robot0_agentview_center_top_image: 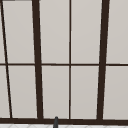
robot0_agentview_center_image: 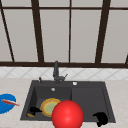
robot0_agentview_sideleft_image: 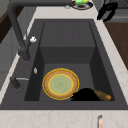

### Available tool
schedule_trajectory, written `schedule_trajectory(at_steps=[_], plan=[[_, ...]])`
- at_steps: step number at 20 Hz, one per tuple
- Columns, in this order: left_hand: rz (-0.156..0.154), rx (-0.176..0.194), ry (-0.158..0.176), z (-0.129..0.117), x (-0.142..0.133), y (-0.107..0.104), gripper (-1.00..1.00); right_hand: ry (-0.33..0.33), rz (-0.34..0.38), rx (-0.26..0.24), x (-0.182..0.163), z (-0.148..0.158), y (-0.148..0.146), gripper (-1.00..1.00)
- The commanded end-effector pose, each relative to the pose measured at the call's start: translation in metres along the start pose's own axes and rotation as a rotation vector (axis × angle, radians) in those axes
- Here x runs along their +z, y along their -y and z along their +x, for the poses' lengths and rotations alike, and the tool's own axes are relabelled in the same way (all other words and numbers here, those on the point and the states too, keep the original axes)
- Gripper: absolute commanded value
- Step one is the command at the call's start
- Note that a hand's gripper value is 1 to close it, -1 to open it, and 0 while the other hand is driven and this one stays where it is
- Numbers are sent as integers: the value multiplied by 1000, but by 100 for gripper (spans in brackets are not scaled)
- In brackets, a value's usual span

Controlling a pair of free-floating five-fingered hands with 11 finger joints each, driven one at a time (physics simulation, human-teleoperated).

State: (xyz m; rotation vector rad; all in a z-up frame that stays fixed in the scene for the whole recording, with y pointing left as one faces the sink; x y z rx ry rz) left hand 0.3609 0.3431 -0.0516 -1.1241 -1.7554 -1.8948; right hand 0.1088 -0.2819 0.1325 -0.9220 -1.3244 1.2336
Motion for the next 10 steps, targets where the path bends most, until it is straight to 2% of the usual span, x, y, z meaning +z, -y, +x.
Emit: schedule_trajectory(at_steps=[1, 2, 4, 6, 7, 10], plan=[[-2, 8, 6, -3, 5, -9, -100, 0, 0, 0, 0, 0, 0, 0], [-3, 20, 14, 1, 2, -7, -100, 0, 0, 0, 0, 0, 0, 0], [-2, 39, 22, 9, 2, -22, -100, 0, 0, 0, 0, 0, 0, 0], [5, 30, 11, 20, 1, -34, -100, 0, 0, 0, 0, 0, 0, 0], [-4, 14, 10, 26, -2, -38, -100, 0, 0, 0, 0, 0, 0, 0], [-14, 8, 4, 27, -4, -56, -100, 0, 0, 0, 0, 0, 0, 0]])
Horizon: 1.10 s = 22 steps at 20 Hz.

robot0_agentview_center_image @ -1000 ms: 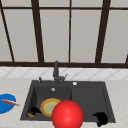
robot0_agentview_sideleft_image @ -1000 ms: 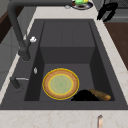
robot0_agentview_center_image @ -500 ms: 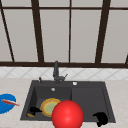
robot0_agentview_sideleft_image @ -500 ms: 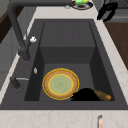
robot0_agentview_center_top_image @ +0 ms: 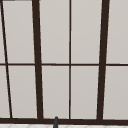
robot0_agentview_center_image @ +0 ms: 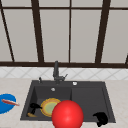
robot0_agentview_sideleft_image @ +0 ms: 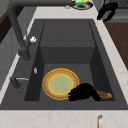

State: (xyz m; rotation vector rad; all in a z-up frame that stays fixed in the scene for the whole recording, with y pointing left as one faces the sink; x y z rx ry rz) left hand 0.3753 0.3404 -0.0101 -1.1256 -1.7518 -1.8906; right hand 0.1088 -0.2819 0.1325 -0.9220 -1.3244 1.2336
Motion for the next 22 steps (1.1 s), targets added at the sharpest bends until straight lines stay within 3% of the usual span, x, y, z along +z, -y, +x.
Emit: schedule_trajectory(at_steps=[1, 2, 5, 11, 18, 22], plan=[[-13, 3, 2, 5, -3, -23, -100, 0, 0, 0, 0, 0, 0, 0], [-15, 7, -16, 1, -8, -28, -100, 0, 0, 0, 0, 0, 0, 0], [-19, 16, -26, 5, -14, -44, -100, 0, 0, 0, 0, 0, 0, 0], [3, 54, -4, 18, -7, -78, -100, 0, 0, 0, 0, 0, 0, 0], [-17, 6, -20, 52, 1, -103, -100, 0, 0, 0, 0, 0, 0, 0], [-30, 23, -39, 77, -4, -115, -100, 0, 0, 0, 0, 0, 0, 0]])
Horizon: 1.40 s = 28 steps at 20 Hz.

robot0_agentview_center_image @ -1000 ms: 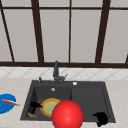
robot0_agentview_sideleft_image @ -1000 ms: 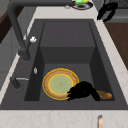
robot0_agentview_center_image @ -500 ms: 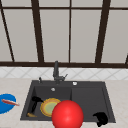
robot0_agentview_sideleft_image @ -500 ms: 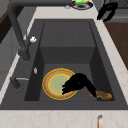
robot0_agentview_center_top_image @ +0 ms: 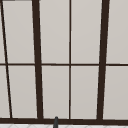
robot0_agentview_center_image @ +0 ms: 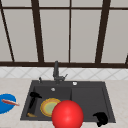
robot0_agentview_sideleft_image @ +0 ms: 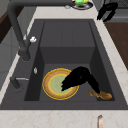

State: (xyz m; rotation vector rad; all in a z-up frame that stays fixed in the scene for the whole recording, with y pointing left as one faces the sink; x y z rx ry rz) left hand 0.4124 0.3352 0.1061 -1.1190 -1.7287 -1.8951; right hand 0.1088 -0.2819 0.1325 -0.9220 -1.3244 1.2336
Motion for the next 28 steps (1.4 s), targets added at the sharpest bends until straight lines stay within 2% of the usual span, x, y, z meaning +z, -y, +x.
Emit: schedule_trajectory(at_steps=[1, 3, 6, 7, 8, 9, 12, 14, 16, 20, 24, 28], plan=[[-23, 12, -26, 23, -3, -11, -100, 0, 0, 0, 0, 0, 0, 0], [-22, 14, -19, 37, -5, -16, -100, 0, 0, 0, 0, 0, 0, 0], [-28, 8, -7, 50, -3, -10, -100, 0, 0, 0, 0, 0, 0, 0], [-31, -7, 3, 54, 2, -6, -100, 0, 0, 0, 0, 0, 0, 0], [-21, 1, 11, 55, 9, -1, -100, 0, 0, 0, 0, 0, 0, 0], [-3, -1, -3, 60, 9, 1, -100, 0, 0, 0, 0, 0, 0, 0], [3, 8, -1, 71, 20, 7, -100, 0, 0, 0, 0, 0, 0, 0], [19, 21, 14, 78, 33, 3, -100, 0, 0, 0, 0, 0, 0, 0], [41, 16, 28, 87, 45, 1, -100, 0, 0, 0, 0, 0, 0, 0], [53, -1, 3, 101, 65, -2, -100, 0, 0, 0, 0, 0, 0, 0], [78, 1, -42, 109, 79, 4, -100, 0, 0, 0, 0, 0, 0, 0], [84, 5, -64, 112, 91, 6, -100, 0, 0, 0, 0, 0, 0, 0]])
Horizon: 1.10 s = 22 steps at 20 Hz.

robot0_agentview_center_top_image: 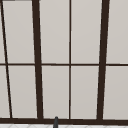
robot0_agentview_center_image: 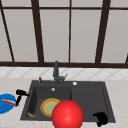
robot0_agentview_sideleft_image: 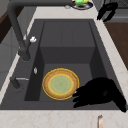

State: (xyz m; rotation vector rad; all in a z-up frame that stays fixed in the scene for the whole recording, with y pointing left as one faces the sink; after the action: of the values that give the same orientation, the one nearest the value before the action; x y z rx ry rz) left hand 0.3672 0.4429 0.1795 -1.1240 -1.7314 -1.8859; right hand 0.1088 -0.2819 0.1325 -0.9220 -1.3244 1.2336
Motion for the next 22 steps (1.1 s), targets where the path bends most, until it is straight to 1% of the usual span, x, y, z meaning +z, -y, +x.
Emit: schedule_trajectory(at_steps=[1, 9, 11, 13, 15, 17, 18, 19, 20, 21, 22], plan=[[82, 5, -70, 3, 10, 2, -100, 0, 0, 0, 0, 0, 0, 0], [83, 15, -75, 9, 31, 7, -100, 0, 0, 0, 0, 0, 0, 0], [78, 22, -68, 11, 38, 8, -100, 0, 0, 0, 0, 0, 0, 0], [82, 23, -73, 12, 43, 10, -100, 0, 0, 0, 0, 0, 0, 0], [61, 30, -53, 14, 56, 14, -100, 0, 0, 0, 0, 0, 0, 0], [65, 31, -55, 16, 63, 15, -100, 0, 0, 0, 0, 0, 0, 0], [39, 20, -37, 16, 55, 16, -100, 0, 0, 0, 0, 0, 0, 0], [8, 19, -13, 13, 53, 14, -100, 0, 0, 0, 0, 0, 0, 0], [0, 9, -12, 14, 56, 13, -100, 0, 0, 0, 0, 0, 0, 0], [-4, 21, 2, 12, 68, 14, -100, 0, 0, 0, 0, 0, 0, 0], [3, 6, 4, 16, 74, 19, -100, 0, 0, 0, 0, 0, 0, 0]])
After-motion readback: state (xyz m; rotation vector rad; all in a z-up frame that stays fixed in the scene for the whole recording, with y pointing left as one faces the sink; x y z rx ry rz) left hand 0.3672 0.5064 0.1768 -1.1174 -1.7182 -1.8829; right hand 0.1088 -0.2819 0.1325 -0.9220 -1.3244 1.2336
